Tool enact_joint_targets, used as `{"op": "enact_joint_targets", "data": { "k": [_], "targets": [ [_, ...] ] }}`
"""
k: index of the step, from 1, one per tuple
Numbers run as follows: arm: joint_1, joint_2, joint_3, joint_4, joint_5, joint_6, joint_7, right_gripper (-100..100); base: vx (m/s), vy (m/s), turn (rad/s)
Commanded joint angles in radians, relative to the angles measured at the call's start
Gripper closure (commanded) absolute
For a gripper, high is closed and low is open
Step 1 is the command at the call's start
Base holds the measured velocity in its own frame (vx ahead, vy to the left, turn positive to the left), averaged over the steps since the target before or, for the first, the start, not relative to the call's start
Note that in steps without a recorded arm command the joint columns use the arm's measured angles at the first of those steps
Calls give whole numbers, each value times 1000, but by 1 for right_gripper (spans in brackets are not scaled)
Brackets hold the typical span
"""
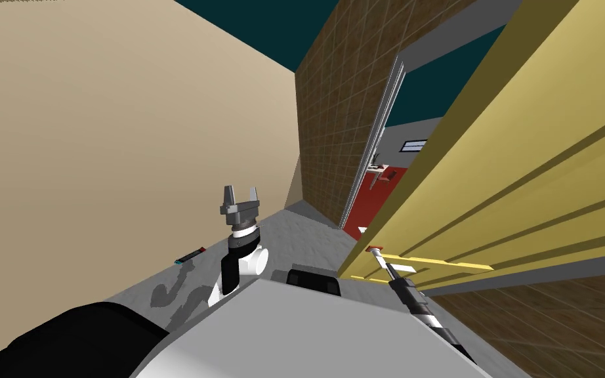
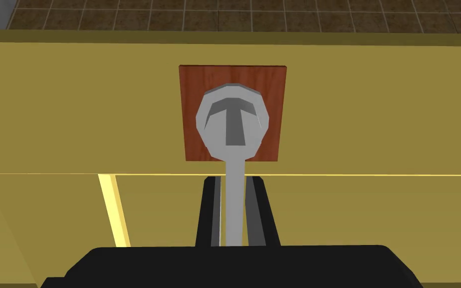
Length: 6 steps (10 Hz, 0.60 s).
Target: Pull the door open
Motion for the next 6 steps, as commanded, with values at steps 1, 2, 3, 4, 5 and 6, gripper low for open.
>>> {"op": "enact_joint_targets", "data": {
  "k": [1, 2, 3, 4, 5, 6],
  "targets": [
    [-3, -3, 1, 11, 1, -7, -3, 100, -205, -75, 189],
    [-6, -4, 1, 16, 1, -10, -4, 100, -228, -94, 160],
    [-9, -5, 1, 21, 1, -12, -5, 100, -216, -68, 160],
    [-12, -7, 2, 26, 1, -15, -6, 100, -210, -54, 141],
    [-14, -8, 2, 30, 2, -18, -7, 100, -201, -65, 142],
    [-17, -9, 2, 33, 2, -20, -7, 100, -172, -75, 136]
  ]
}}
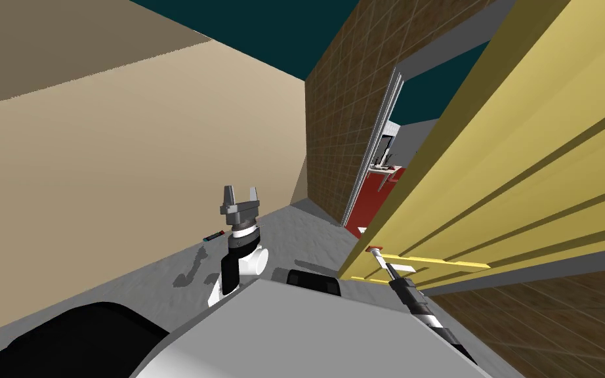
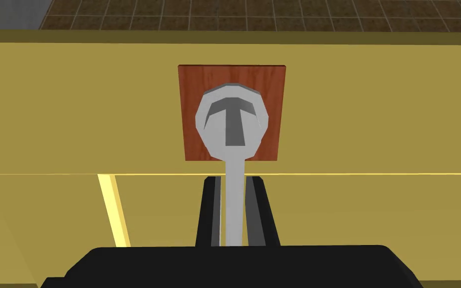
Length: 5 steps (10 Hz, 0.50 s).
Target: Pull the door open
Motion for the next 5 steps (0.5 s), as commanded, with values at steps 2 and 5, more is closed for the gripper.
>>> {"op": "enact_joint_targets", "data": {
  "k": [2, 5],
  "targets": [
    [1, -7, -3, -4, -2, -1, -2, 100, -167, -56, 117],
    [3, -3, 2, -1, 1, -5, -3, 100, -135, -33, 114]
  ]
}}
